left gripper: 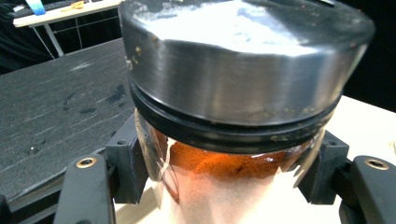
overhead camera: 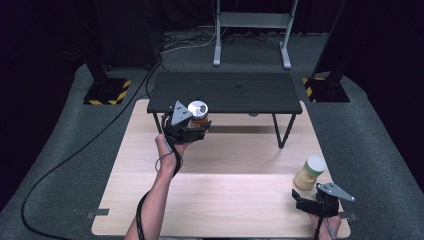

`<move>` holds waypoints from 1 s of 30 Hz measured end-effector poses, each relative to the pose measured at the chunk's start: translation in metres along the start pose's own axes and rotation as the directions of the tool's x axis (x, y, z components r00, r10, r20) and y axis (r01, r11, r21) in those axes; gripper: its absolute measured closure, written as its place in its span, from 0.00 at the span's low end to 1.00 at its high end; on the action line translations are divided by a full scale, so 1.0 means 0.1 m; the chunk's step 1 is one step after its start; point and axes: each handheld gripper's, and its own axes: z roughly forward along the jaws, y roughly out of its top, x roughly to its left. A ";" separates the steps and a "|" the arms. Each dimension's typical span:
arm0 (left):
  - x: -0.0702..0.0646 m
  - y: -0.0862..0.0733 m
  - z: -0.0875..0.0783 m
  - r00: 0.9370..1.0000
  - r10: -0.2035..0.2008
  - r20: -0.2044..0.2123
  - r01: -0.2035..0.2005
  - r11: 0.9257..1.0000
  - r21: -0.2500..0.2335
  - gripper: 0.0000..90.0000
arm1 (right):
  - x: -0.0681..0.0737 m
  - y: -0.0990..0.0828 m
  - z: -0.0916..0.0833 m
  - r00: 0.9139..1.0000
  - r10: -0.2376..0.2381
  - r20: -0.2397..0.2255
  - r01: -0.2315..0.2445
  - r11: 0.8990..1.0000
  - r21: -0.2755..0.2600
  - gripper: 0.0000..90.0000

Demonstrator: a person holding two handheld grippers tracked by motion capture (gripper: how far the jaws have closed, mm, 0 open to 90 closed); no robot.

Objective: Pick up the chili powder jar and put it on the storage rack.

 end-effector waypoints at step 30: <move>0.07 0.20 0.03 1.000 0.006 -0.001 -0.006 1.000 -0.007 0.35 | 0.00 0.00 0.00 1.000 0.000 0.000 0.000 1.000 0.001 0.00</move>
